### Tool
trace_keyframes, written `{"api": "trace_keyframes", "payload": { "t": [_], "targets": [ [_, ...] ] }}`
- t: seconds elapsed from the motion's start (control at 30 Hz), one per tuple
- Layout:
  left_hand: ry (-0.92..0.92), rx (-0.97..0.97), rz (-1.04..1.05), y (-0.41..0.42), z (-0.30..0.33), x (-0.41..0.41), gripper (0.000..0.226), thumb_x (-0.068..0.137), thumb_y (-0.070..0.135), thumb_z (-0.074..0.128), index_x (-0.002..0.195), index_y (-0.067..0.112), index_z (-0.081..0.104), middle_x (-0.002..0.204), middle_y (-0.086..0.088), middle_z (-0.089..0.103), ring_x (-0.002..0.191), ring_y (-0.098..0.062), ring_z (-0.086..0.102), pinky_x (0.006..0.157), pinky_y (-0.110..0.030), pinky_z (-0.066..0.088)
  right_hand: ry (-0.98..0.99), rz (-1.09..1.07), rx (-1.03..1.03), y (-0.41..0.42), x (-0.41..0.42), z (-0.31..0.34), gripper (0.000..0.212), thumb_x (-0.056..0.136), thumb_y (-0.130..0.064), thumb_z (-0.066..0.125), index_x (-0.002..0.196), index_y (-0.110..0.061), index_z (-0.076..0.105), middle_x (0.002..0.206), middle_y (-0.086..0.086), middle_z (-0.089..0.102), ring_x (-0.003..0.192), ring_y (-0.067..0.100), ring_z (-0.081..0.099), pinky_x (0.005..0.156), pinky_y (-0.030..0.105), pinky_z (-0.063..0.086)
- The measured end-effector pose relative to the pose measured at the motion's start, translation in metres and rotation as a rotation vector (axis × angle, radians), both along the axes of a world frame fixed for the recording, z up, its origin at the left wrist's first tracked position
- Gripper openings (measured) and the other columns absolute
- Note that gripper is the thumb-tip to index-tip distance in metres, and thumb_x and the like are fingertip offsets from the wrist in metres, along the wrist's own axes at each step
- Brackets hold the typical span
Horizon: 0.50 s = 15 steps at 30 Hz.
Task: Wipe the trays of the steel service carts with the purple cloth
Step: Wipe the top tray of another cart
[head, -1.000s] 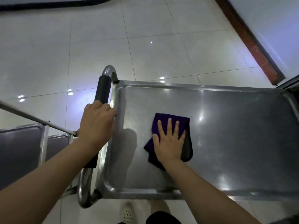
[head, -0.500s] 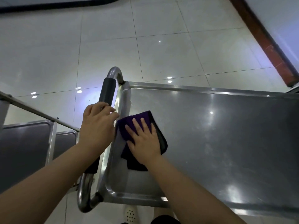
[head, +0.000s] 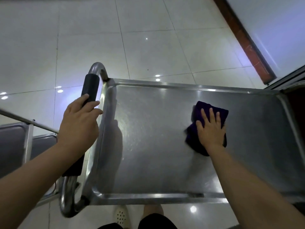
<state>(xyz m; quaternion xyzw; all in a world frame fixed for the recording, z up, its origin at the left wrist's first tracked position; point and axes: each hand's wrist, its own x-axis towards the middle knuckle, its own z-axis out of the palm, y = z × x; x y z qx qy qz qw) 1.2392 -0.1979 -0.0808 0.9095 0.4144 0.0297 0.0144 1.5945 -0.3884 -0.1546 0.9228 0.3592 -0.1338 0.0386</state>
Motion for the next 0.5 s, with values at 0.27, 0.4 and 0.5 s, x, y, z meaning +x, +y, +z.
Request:
{"api": "trace_keyframes", "payload": {
  "t": [0.27,0.4,0.5],
  "targets": [
    [-0.091,-0.014,0.024,0.001,0.0,-0.004,0.028,0.07,-0.006,0.065,0.095,0.004,0.073,0.119,-0.014,0.065,0.129,-0.037,0.044,0.101,-0.054,0.04,-0.002,0.051,0.069,0.053,-0.071,-0.006,0.057,0.101,-0.05,0.015,0.154,-0.031,0.003,0.162,0.006,-0.001,0.148,0.028,-0.007,0.118,0.053,0.0],
    [-0.103,-0.035,0.031,0.002,0.001,-0.005,0.027,0.07,-0.003,0.065,0.094,0.006,0.073,0.118,-0.012,0.066,0.129,-0.036,0.044,0.098,-0.053,0.044,0.032,0.303,0.075,0.096,-0.138,-0.009,0.057,0.101,-0.049,0.012,0.153,-0.031,-0.003,0.162,0.006,-0.006,0.148,0.03,-0.01,0.117,0.056,0.0],
    [-0.107,-0.044,0.06,0.002,0.004,-0.004,0.025,0.074,0.003,0.059,0.094,0.007,0.073,0.12,-0.01,0.065,0.13,-0.034,0.044,0.099,-0.051,0.043,0.043,0.476,0.064,0.127,-0.184,-0.014,0.059,0.1,-0.05,0.013,0.153,-0.032,-0.006,0.162,0.006,-0.007,0.147,0.031,-0.013,0.116,0.058,-0.001]
  ]
}}
